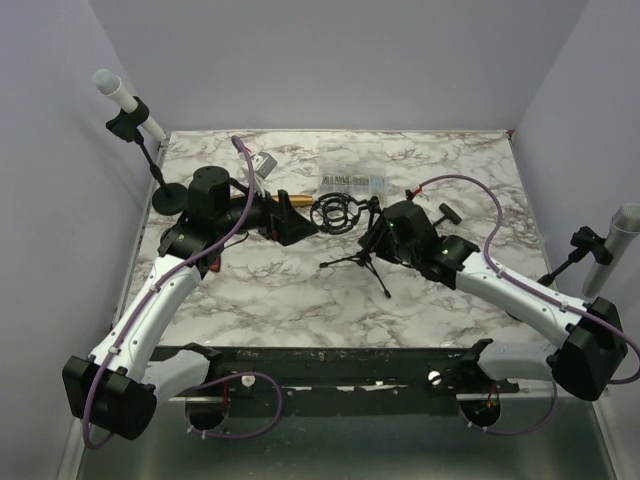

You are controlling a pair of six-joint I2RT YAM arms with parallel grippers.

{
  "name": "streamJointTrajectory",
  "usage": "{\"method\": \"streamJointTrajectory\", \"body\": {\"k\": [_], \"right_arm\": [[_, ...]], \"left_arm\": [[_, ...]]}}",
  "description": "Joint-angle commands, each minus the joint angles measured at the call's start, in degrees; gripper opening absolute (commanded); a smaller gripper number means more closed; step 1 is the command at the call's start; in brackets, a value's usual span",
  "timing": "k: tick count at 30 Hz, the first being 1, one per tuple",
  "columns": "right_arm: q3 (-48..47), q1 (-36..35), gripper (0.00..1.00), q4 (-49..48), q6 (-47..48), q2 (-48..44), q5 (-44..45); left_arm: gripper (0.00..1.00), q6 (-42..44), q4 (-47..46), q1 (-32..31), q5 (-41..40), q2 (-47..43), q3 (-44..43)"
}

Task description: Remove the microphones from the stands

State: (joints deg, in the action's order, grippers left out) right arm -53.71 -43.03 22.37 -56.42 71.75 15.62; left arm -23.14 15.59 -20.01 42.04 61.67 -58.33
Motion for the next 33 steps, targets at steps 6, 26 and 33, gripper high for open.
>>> {"method": "streamJointTrajectory", "body": {"k": [6, 26, 33], "right_arm": [[3.18, 0.68, 0.70, -5.24, 5.91, -6.36, -5.34], [23.89, 17.49, 0.55, -39.44, -8.85, -8.88, -40.49], [27.05, 17.58, 0.45, -42.10, -10.72, -8.48, -41.04]], "left_arm": [[0.99, 1.25, 0.03, -0.28, -0.51, 0.16, 0.14], [0.98, 1.16, -1.34, -0.38, 0.88, 0.09, 0.63], [0.99, 1.25, -1.22, -0.68, 0.68, -0.50, 0.67]]}}
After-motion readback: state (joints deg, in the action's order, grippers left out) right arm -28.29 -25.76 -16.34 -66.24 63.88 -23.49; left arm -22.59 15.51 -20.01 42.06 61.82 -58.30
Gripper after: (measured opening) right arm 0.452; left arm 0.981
